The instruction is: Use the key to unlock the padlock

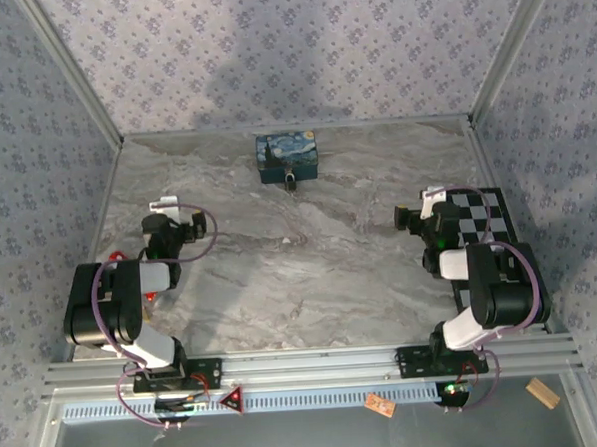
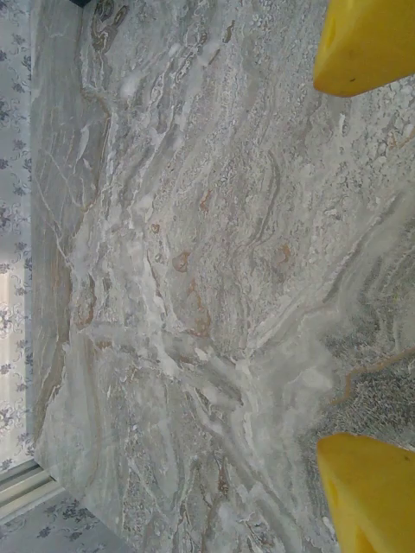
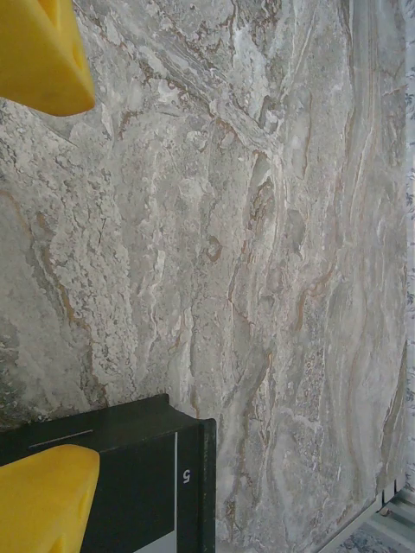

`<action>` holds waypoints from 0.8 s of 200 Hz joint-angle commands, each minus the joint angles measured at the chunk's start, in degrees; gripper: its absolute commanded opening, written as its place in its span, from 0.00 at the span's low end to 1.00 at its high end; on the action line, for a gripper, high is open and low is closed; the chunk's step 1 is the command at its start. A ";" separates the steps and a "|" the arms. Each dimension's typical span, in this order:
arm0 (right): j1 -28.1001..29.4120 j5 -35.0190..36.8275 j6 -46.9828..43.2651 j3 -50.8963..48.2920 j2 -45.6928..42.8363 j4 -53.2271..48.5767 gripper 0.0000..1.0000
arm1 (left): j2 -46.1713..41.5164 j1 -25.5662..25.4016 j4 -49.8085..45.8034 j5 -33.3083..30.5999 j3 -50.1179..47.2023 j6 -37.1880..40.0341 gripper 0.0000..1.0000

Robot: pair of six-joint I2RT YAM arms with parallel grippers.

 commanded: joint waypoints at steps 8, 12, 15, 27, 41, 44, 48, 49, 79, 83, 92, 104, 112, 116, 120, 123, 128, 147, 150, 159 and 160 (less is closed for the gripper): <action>-0.02 0.76 -0.57 1.13 0.65 0.47 1.00 | -0.01 -0.10 0.25 -0.49 -0.45 0.31 1.00; -0.02 0.77 -0.52 1.09 0.65 0.47 1.00 | -0.03 -0.13 0.21 -0.47 -0.47 0.31 1.00; 0.02 0.82 -0.56 1.15 0.61 0.47 1.00 | -0.03 -0.15 0.25 -0.45 -0.44 0.37 1.00; -0.02 0.79 -0.52 1.15 0.60 0.47 1.00 | -0.03 -0.11 0.26 -0.43 -0.45 0.31 1.00; -0.02 0.82 -0.56 1.07 0.60 0.47 1.00 | -0.02 -0.14 0.26 -0.46 -0.45 0.36 1.00; -0.02 0.81 -0.57 1.14 0.68 0.49 1.00 | -0.02 -0.16 0.27 -0.42 -0.41 0.32 1.00; 0.00 0.81 -0.56 1.07 0.61 0.47 1.00 | 0.03 -0.15 0.30 -0.47 -0.45 0.31 1.00; 0.03 0.79 -0.56 1.11 0.60 0.47 1.00 | 0.00 -0.17 0.28 -0.44 -0.45 0.31 1.00; -0.02 0.68 -0.57 1.09 0.60 0.47 1.00 | 0.02 -0.16 0.29 -0.43 -0.45 0.29 1.00; -0.02 0.67 -0.53 1.08 0.60 0.47 1.00 | -0.02 -0.11 0.26 -0.42 -0.45 0.30 1.00; -0.02 0.68 -0.52 1.10 0.61 0.47 1.00 | -0.01 -0.04 0.30 -0.34 -0.45 0.23 1.00; -0.10 0.64 -0.49 1.01 0.60 0.49 1.00 | -0.02 -0.02 0.29 -0.34 -0.45 0.22 1.00; -0.11 0.60 -0.56 1.03 0.60 0.49 1.00 | 0.00 -0.05 0.20 -0.31 -0.41 0.23 1.00; -0.11 0.61 -0.55 1.07 0.61 0.49 1.00 | -0.02 -0.01 0.18 -0.27 -0.43 0.27 1.00; -0.06 0.65 -0.52 1.05 0.60 0.48 1.00 | -0.03 0.07 0.20 -0.27 -0.43 0.23 1.00; -0.10 0.66 -0.54 0.99 0.60 0.47 1.00 | 0.00 0.08 0.17 -0.22 -0.44 0.18 1.00; -0.11 0.54 -0.55 1.03 0.61 0.48 1.00 | -0.03 0.08 0.17 -0.16 -0.37 0.14 1.00; -0.11 0.56 -0.48 0.98 0.60 0.47 1.00 | -0.03 0.14 0.17 0.02 -0.37 0.14 1.00; -0.06 0.53 -0.50 0.98 0.60 0.49 1.00 | -0.02 0.20 0.17 0.02 -0.37 0.14 1.00; -0.11 0.58 -0.47 1.00 0.61 0.49 1.00 | 0.02 0.32 0.17 0.24 -0.34 0.05 1.00; -0.11 0.54 -0.47 1.04 0.61 0.48 1.00 | -0.01 0.29 0.17 0.26 -0.36 0.05 1.00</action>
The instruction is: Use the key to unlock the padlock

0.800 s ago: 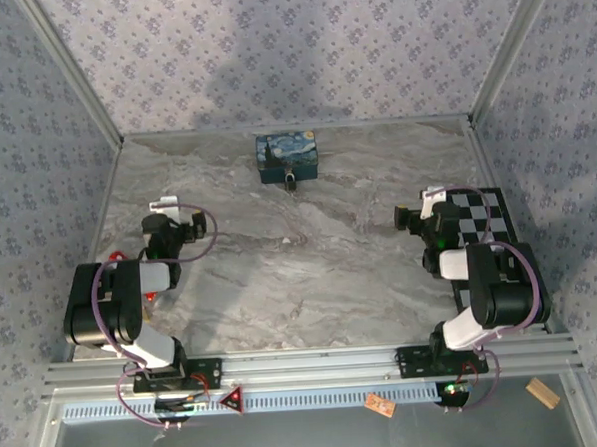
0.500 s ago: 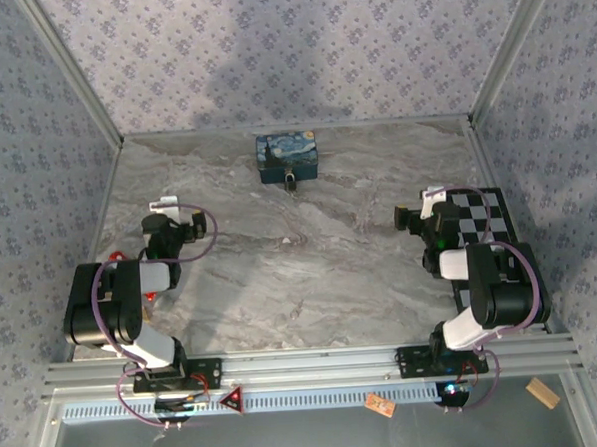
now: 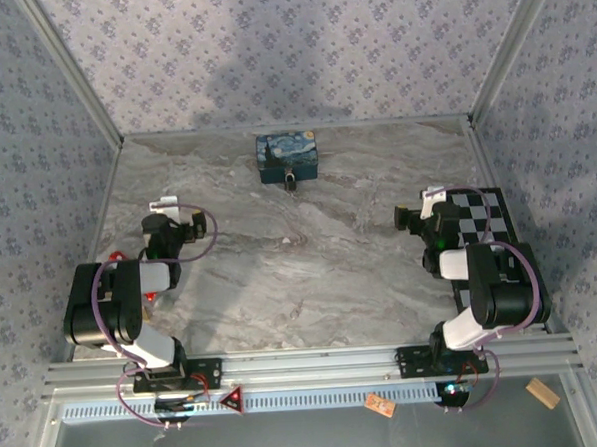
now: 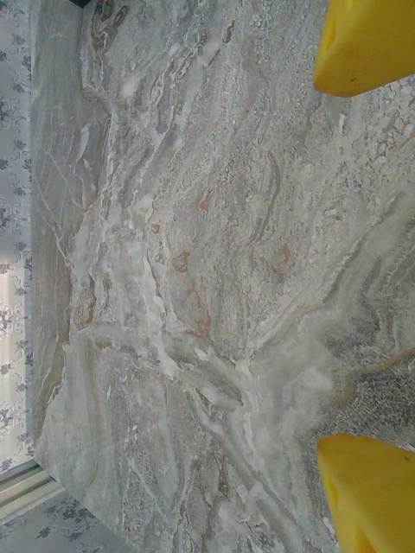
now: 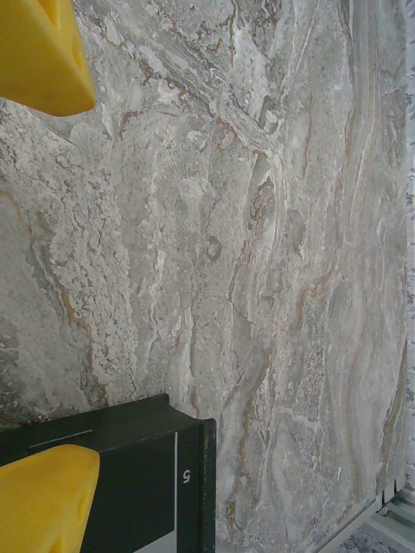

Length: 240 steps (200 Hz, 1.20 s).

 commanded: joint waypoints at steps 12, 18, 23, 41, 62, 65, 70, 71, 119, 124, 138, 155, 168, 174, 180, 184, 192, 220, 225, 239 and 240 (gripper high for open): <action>-0.11 0.51 -0.47 0.98 0.60 0.47 1.00 | -0.03 0.37 0.08 0.52 -0.36 0.01 1.00; -0.06 0.50 -0.47 1.00 0.60 0.48 1.00 | -0.03 0.46 0.08 0.59 -0.37 -0.04 1.00; -0.10 0.51 -0.44 1.05 0.62 0.49 1.00 | -0.03 0.47 0.08 0.63 -0.37 -0.08 1.00; -0.16 0.50 -0.48 1.02 0.60 0.47 1.00 | 0.02 0.67 0.08 0.92 -0.29 -0.21 1.00; -0.17 0.52 -0.44 1.00 0.60 0.47 1.00 | 0.06 1.15 0.00 1.78 -0.28 -0.47 1.00; -0.19 0.50 -0.47 0.99 0.60 0.47 1.00 | 0.08 1.20 0.02 1.89 -0.28 -0.43 1.00; -0.20 0.35 -0.48 1.02 0.60 0.47 1.00 | 0.02 1.14 0.04 1.89 -0.28 -0.47 1.00; -0.20 0.33 -0.48 1.05 0.60 0.47 1.00 | -0.01 1.18 0.10 1.82 -0.28 -0.43 1.00; 0.47 -0.47 -1.69 1.25 -9.70 -8.24 1.00 | -14.75 -3.07 -18.28 -4.10 3.34 1.81 1.00; 1.15 -0.11 -2.14 1.45 -11.87 -9.97 1.00 | -16.63 -4.03 -20.38 -5.77 3.69 2.05 1.00; 2.34 -0.25 -1.63 2.39 -17.82 -14.96 1.00 | -21.69 -6.52 -25.36 -9.34 5.12 0.66 1.00; 2.74 -5.87 1.20 4.97 -23.77 -21.07 1.00 | -26.75 -8.38 -30.45 -10.12 7.54 -4.21 1.00; 3.05 -10.13 3.64 7.95 -27.67 -27.09 1.00 | -29.36 -8.54 -36.00 -10.95 11.02 -11.16 1.00; 3.15 -11.62 4.98 9.28 -29.51 -29.91 1.00 | -30.32 -8.53 -40.11 -12.51 13.28 -14.84 1.00; 3.25 -12.45 6.69 10.45 -31.50 -32.40 1.00 | -31.05 -8.47 -45.08 -14.70 15.81 -18.50 1.00; 3.25 -12.24 7.91 11.22 -32.81 -33.98 1.00 | -31.33 -8.47 -48.64 -16.38 17.44 -21.44 1.00; 3.28 -10.39 11.31 12.67 -35.60 -37.85 1.00 | -31.74 -8.30 -56.03 -19.80 20.83 -25.56 1.00; 2.63 4.94 27.18 18.67 -44.96 -55.61 1.00 | -32.41 -6.48 -80.18 -26.46 29.77 -38.25 1.00; 2.29 7.44 31.59 19.84 -46.48 -60.66 1.00 | -32.89 -5.59 -82.83 -25.16 30.38 -39.65 1.00; 1.03 13.49 44.37 20.92 -50.70 -72.17 1.00 | -35.06 -2.31 -83.86 -15.57 29.39 -38.88 1.00; 0.81 13.59 44.58 20.80 -51.02 -72.37 1.00 | -35.26 -2.08 -83.55 -14.60 29.15 -38.58 1.00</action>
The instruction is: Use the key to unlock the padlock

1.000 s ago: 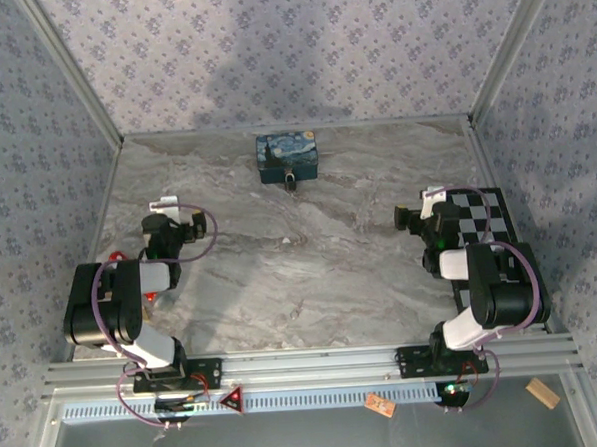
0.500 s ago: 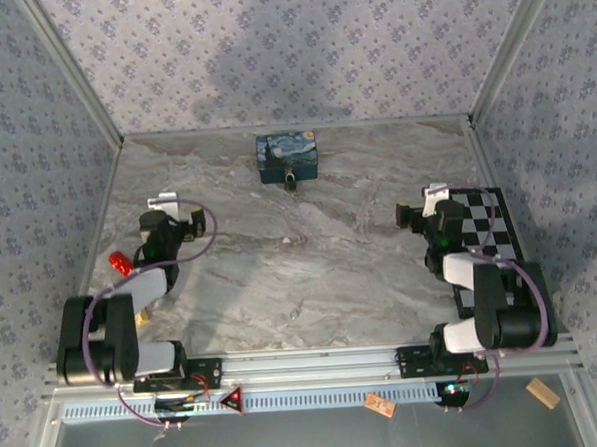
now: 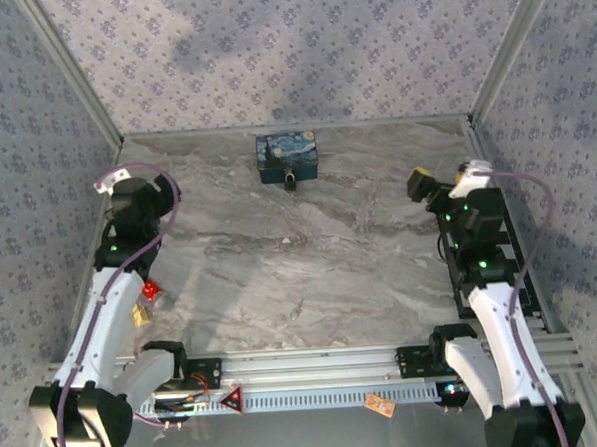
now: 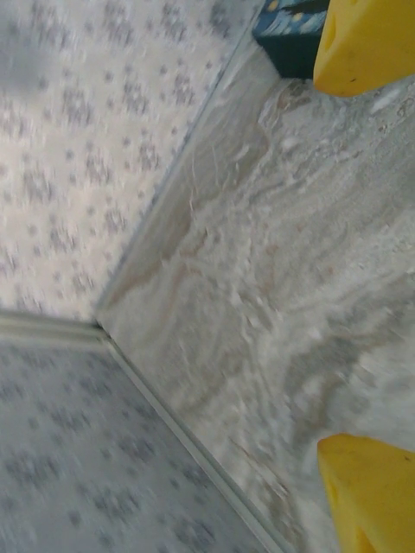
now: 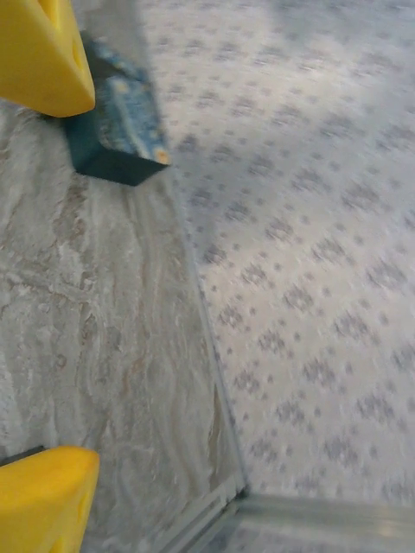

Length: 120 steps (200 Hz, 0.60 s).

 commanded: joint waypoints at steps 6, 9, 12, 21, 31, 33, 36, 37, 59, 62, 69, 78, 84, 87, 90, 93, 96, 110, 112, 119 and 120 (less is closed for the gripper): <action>-2.88 11.10 21.18 1.46 -7.45 -23.77 1.00 | -4.36 4.67 -15.35 10.94 -1.28 -6.46 1.00; -3.41 9.53 20.47 0.82 -8.43 -23.47 1.00 | -5.05 4.97 -14.07 13.85 -2.23 -5.47 1.00; -3.82 8.33 19.86 0.19 -9.39 -23.24 1.00 | -5.76 5.21 -12.66 16.04 -3.20 -4.58 1.00; -4.83 5.88 18.46 -1.25 -11.88 -22.85 1.00 | -7.62 5.30 -9.55 23.68 -5.60 -2.64 1.00; -5.27 4.03 17.39 -1.94 -14.12 -24.08 1.00 | -9.15 5.34 -7.43 29.85 -7.11 -2.08 1.00; -5.33 3.66 17.04 -1.93 -14.43 -24.25 1.00 | -9.29 5.34 -7.29 30.92 -7.31 -2.07 1.00; -5.32 3.32 16.67 -1.89 -14.85 -24.73 1.00 | -9.48 5.34 -7.20 32.36 -7.45 -2.06 1.00; -5.33 3.20 16.55 -1.86 -14.97 -24.78 1.00 | -9.50 5.34 -7.20 32.82 -7.47 -1.97 1.00; -5.28 -4.53 12.41 -0.22 -15.46 -27.77 1.00 | -8.75 3.62 -10.35 39.84 -5.88 -0.11 1.00; -5.30 -5.69 12.25 0.06 -15.28 -28.16 1.00 | -8.48 3.02 -10.98 40.30 -5.61 0.21 1.00; -5.19 -8.18 11.97 0.62 -15.02 -29.00 1.00 | -7.86 0.85 -12.86 40.41 -4.66 0.83 1.00; -4.95 -10.66 11.75 1.36 -14.46 -30.17 1.00 | -6.76 -2.79 -15.31 39.56 -3.44 1.39 1.00; -4.55 -11.73 11.39 1.85 -14.02 -30.71 1.00 | -5.73 -5.63 -16.91 38.94 -2.60 1.68 1.00; -4.25 -11.99 11.27 2.05 -13.80 -31.03 1.00 | -5.09 -6.87 -17.99 38.38 -2.19 1.71 1.00; -3.91 -11.99 11.29 2.29 -13.62 -31.73 1.00 | -4.36 -8.73 -18.75 37.67 -1.75 1.53 1.00; -3.61 -11.77 11.37 2.45 -13.41 -32.75 1.00 | -3.43 -10.48 -20.75 37.03 -1.36 1.29 1.00; -3.18 -11.55 11.46 2.59 -13.29 -33.33 1.00 | -2.41 -12.14 -22.12 36.49 -0.99 1.06 1.00; -0.87 -10.38 12.37 2.33 -13.14 -34.07 1.00 | 3.58 -19.17 -28.92 35.98 0.90 1.20 0.99; -0.54 -10.31 12.58 2.19 -13.15 -34.02 1.00 | 3.98 -20.30 -29.83 35.59 1.07 1.19 0.98; 0.84 -10.20 13.09 1.62 -13.15 -33.46 1.00 | 6.86 -23.73 -32.69 34.39 1.65 0.85 0.97; 1.05 -10.20 13.18 1.51 -13.15 -33.32 1.00 | 7.28 -24.27 -33.08 34.27 1.74 0.84 0.97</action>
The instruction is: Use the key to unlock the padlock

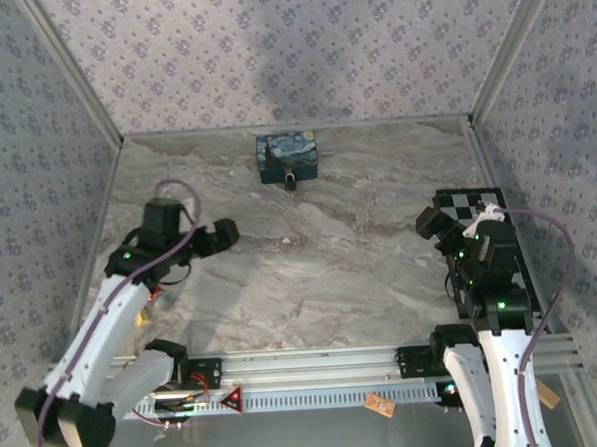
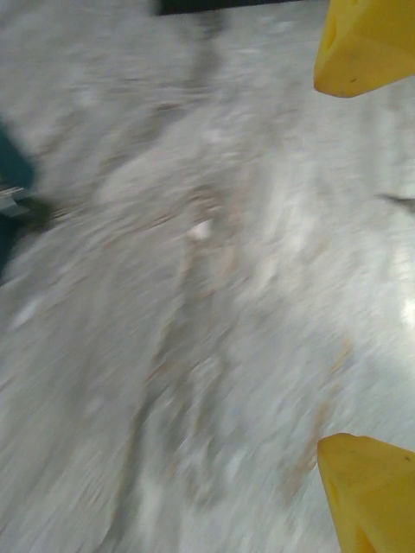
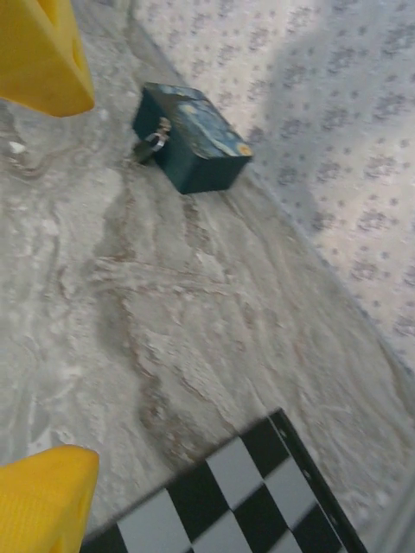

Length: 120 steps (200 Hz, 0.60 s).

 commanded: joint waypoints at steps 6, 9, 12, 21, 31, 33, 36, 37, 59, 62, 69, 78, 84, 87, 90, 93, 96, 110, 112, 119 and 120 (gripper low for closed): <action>4.60 -2.16 0.99 0.41 0.06 -2.31 1.00 | 9.31 -11.08 -15.46 -0.53 3.56 0.90 0.96; 5.39 -2.01 1.23 0.08 0.09 -1.91 1.00 | 10.31 -12.60 -16.14 -0.60 3.88 0.83 0.95; 6.18 -1.69 1.40 -0.21 0.14 -1.55 1.00 | 11.23 -14.00 -16.64 -0.73 4.13 0.63 0.94; 8.68 0.18 1.47 -0.92 0.33 -1.39 1.00 | 13.75 -17.98 -17.39 -0.75 4.85 -0.15 0.93; 12.24 3.10 2.59 -1.37 0.53 -1.44 1.00 | 16.20 -21.75 -16.75 0.86 5.49 -0.86 0.92; 13.01 3.83 2.70 -1.47 0.60 -1.44 1.00 | 16.69 -22.53 -16.50 1.27 5.59 -1.03 0.92; 14.12 4.92 2.74 -1.67 0.73 -1.44 1.00 | 17.28 -23.39 -16.07 1.87 5.68 -1.30 0.92; 14.50 5.31 2.74 -1.69 0.72 -1.44 1.00 | 17.55 -23.82 -15.92 2.05 5.71 -1.39 0.92; 22.53 13.11 3.34 -3.11 0.98 0.91 1.00 | 22.82 -30.22 -13.70 2.42 7.23 -3.22 0.89; 23.46 13.86 3.35 -3.23 0.97 1.12 1.00 | 23.68 -30.83 -13.59 2.41 7.54 -3.19 0.89; 25.59 15.43 3.20 -3.50 1.17 1.72 1.00 | 25.40 -32.03 -13.49 2.13 8.19 -3.20 0.89; 27.64 17.14 3.19 -3.68 1.39 2.29 1.00 | 27.43 -33.14 -13.05 1.72 8.90 -3.55 0.87; 28.92 18.00 3.19 -3.73 1.58 2.73 1.00 | 28.70 -33.65 -12.37 1.68 9.12 -3.89 0.85; 29.48 18.42 3.14 -3.80 1.77 2.96 1.00 | 29.31 -33.92 -11.98 1.70 9.22 -4.07 0.83; 29.96 18.78 3.16 -3.81 1.91 3.14 1.00 | 29.78 -34.06 -11.54 1.69 9.31 -4.25 0.82; 30.42 19.13 3.14 -3.89 2.10 3.25 1.00 | 30.30 -34.35 -11.16 1.62 9.33 -4.40 0.81; 30.85 19.42 3.19 -3.97 2.18 3.45 1.00 | 30.77 -34.58 -10.64 1.57 9.41 -4.60 0.79; 32.31 20.43 3.31 -4.38 2.92 4.51 1.00 | 32.90 -35.38 -8.63 1.41 9.77 -5.62 0.73; 32.49 20.47 3.34 -4.42 2.97 4.64 1.00 | 33.21 -35.51 -8.32 1.39 9.77 -5.72 0.73; 33.02 20.84 3.34 -4.59 3.32 5.05 1.00 | 34.22 -35.88 -7.56 1.15 10.10 -6.08 0.70; 33.09 20.92 3.31 -4.64 3.37 5.06 1.00 | 34.37 -35.91 -7.54 1.07 10.16 -6.15 0.69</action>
